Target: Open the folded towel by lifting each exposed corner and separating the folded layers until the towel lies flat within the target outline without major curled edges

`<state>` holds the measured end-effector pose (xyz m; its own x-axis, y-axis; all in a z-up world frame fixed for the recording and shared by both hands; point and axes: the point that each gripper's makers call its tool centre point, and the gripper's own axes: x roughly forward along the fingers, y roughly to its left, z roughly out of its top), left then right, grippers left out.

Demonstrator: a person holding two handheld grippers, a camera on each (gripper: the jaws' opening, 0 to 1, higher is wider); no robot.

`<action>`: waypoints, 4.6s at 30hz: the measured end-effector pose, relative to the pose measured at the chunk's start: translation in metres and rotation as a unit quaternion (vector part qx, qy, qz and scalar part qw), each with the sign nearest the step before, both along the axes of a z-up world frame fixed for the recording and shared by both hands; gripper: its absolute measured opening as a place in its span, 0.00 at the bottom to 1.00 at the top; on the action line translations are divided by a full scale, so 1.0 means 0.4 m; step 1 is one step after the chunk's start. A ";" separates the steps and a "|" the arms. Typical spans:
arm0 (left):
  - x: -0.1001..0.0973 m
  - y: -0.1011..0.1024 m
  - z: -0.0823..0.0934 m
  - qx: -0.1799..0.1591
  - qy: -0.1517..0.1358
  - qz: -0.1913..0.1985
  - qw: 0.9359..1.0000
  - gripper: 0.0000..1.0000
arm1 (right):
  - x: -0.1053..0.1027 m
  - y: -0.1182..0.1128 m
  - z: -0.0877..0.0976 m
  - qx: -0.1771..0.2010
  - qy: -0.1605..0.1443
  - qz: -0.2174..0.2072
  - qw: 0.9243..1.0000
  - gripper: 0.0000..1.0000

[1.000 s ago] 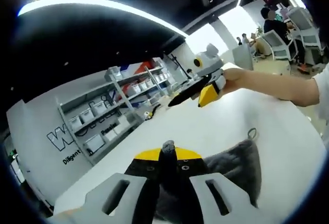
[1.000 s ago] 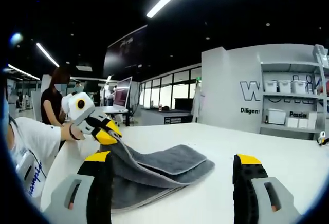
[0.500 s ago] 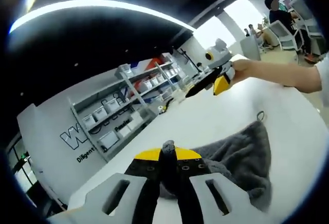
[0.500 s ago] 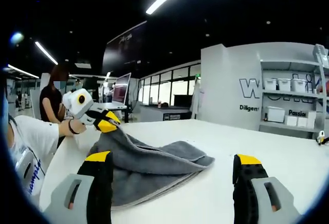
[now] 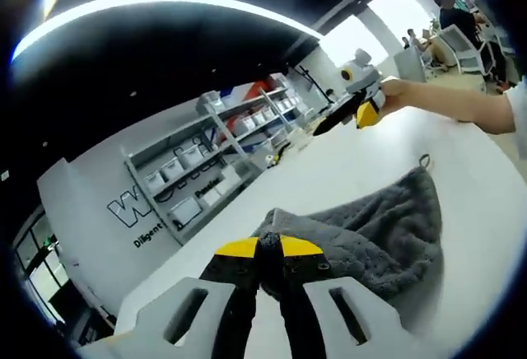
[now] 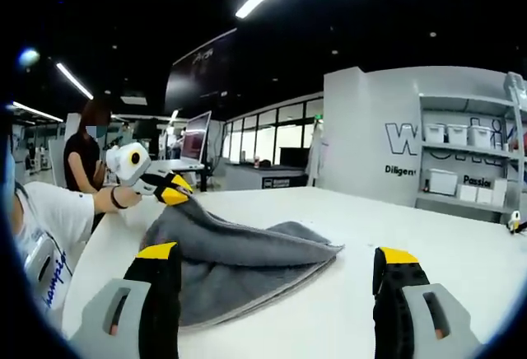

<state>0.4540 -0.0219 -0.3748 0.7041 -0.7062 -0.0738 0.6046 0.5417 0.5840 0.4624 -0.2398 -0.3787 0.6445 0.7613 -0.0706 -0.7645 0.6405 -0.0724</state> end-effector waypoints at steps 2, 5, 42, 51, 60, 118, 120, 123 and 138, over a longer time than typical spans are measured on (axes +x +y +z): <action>0.005 0.017 0.003 -0.006 0.002 0.006 1.000 0.07 | 0.000 0.000 -0.003 -0.002 0.001 0.000 1.000 0.99; 0.012 0.038 0.006 -0.010 0.006 0.014 1.000 0.07 | 0.003 0.000 -0.010 -0.006 0.004 -0.001 1.000 0.99; 0.203 0.380 -0.121 -0.037 0.100 0.204 0.973 0.06 | -0.006 0.044 -0.049 -0.049 0.018 0.021 0.998 0.99; 0.237 0.442 -0.145 -0.006 0.094 0.249 0.964 0.06 | -0.005 0.037 -0.044 -0.045 0.017 0.019 0.999 0.99; 0.257 0.511 -0.157 0.057 0.066 0.303 0.949 0.06 | -0.003 0.038 -0.058 -0.052 0.025 0.019 0.998 0.99; 0.233 0.739 -0.203 0.298 0.082 0.445 0.841 0.07 | 0.001 0.035 -0.086 -0.066 0.040 0.019 0.997 0.99; 0.234 0.742 -0.194 0.285 0.087 0.438 0.848 0.08 | 0.001 0.035 -0.088 -0.067 0.040 0.018 0.997 0.99; 0.228 0.741 -0.171 0.258 0.087 0.433 0.859 0.10 | 0.002 0.035 -0.092 -0.070 0.042 0.017 0.997 0.99; 0.175 0.676 -0.050 0.154 0.032 0.362 0.919 0.21 | 0.006 0.032 -0.102 -0.071 0.048 0.013 0.996 0.99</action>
